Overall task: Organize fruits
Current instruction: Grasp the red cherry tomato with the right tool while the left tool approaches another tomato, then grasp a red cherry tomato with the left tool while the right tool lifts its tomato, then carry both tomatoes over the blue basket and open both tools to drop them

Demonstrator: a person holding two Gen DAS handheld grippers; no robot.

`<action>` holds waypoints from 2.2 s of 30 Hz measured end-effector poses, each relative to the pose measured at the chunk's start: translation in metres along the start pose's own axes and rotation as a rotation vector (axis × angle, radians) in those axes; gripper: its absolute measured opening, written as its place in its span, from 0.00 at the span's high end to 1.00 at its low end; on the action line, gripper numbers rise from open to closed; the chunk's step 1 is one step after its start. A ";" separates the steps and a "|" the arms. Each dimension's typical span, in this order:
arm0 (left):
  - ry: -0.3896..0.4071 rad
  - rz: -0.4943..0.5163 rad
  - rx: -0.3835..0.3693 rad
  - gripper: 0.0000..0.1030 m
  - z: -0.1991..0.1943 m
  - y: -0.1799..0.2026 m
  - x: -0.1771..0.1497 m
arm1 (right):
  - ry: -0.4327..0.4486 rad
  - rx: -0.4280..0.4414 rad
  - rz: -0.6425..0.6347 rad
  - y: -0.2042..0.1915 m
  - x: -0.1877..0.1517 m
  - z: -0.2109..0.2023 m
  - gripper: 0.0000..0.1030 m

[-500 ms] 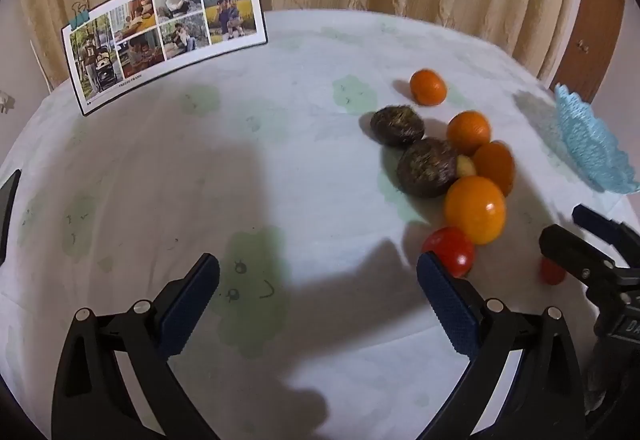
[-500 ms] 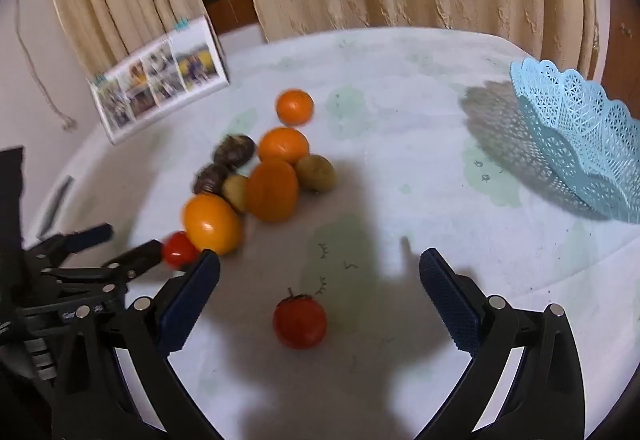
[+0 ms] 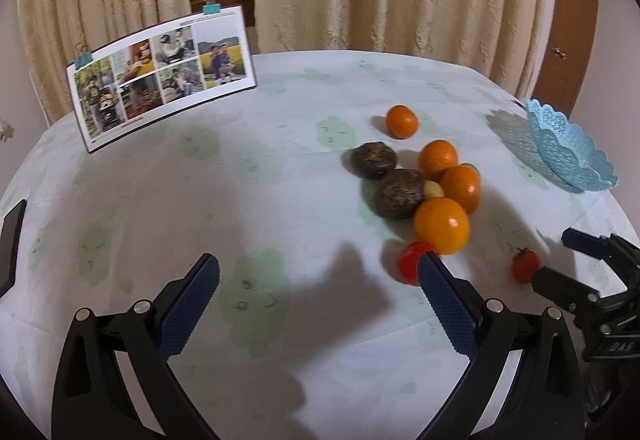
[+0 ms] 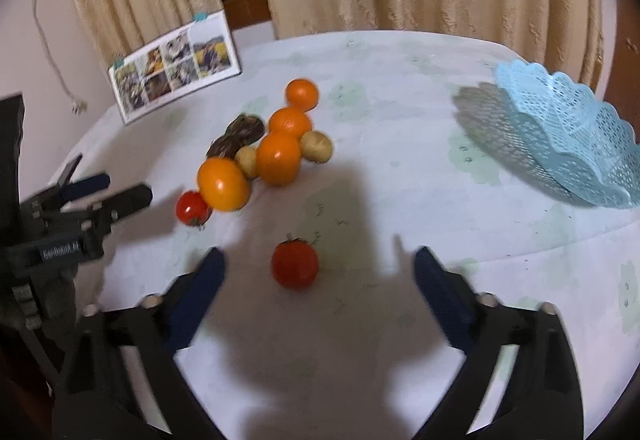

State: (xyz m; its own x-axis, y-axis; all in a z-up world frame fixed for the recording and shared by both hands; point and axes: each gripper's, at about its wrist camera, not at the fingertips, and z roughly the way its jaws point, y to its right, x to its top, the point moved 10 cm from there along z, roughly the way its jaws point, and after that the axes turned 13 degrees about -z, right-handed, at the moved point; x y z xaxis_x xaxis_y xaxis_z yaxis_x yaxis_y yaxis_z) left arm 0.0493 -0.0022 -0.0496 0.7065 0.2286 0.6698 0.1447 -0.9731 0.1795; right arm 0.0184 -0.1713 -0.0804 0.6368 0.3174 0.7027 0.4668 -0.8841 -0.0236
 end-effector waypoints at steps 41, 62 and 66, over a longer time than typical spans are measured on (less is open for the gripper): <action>-0.099 0.068 -0.137 0.70 0.011 0.056 -0.004 | 0.149 0.009 0.168 0.068 0.026 -0.042 0.73; -0.047 0.028 -0.092 0.70 -0.005 0.041 0.015 | -0.017 0.130 0.025 -0.005 -0.001 0.006 0.75; -0.031 0.051 -0.106 0.70 -0.009 0.053 0.021 | 0.045 0.108 0.071 0.014 0.011 -0.011 0.75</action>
State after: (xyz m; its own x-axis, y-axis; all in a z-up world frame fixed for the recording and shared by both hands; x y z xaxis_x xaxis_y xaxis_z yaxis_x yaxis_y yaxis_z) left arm 0.0653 -0.0491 -0.0197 0.7320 0.1767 0.6579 0.0356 -0.9744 0.2222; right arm 0.0253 -0.1845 -0.0655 0.6438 0.2372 0.7275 0.4861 -0.8611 -0.1494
